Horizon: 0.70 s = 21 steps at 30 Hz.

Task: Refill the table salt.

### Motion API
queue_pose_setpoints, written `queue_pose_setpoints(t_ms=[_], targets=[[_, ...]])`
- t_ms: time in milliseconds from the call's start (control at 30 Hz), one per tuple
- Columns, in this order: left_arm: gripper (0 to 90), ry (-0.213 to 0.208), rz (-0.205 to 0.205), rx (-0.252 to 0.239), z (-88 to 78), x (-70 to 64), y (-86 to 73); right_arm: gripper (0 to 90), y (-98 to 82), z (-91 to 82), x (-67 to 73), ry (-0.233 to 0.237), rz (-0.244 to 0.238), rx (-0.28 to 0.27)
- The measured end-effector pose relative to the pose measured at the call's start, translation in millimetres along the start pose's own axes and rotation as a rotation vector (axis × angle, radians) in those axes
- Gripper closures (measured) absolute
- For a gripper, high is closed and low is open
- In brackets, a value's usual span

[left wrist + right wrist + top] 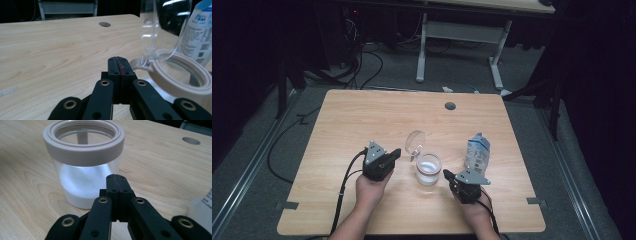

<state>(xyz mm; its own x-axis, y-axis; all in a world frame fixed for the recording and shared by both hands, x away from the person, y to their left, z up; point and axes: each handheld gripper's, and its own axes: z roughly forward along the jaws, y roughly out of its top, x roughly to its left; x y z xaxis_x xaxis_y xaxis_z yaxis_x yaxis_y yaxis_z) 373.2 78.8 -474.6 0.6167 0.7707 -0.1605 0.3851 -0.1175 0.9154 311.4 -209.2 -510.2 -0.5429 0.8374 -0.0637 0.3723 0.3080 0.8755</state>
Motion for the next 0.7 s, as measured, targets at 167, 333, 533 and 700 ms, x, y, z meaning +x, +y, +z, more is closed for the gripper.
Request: queue_pose_setpoints(t_ms=[167,333,533,700], targets=[[90.0,-0.007,0.003,-0.011,4.0,-4.8,6.9,90.0,0.1,1.1,3.0,0.006,-0.009,0.0],[90.0,-0.02,0.003,-0.021,4.9,-8.3,9.8,90.0,0.6,2.2,7.0,0.003,-0.023,0.001],[90.0,-0.031,0.01,-0.026,4.6,-12.9,11.7,90.0,0.5,2.1,8.0,-0.004,-0.026,0.001],[90.0,-0.043,0.022,-0.028,4.8,-18.3,11.0,90.0,0.4,2.1,8.3,-0.006,-0.026,0.001]])
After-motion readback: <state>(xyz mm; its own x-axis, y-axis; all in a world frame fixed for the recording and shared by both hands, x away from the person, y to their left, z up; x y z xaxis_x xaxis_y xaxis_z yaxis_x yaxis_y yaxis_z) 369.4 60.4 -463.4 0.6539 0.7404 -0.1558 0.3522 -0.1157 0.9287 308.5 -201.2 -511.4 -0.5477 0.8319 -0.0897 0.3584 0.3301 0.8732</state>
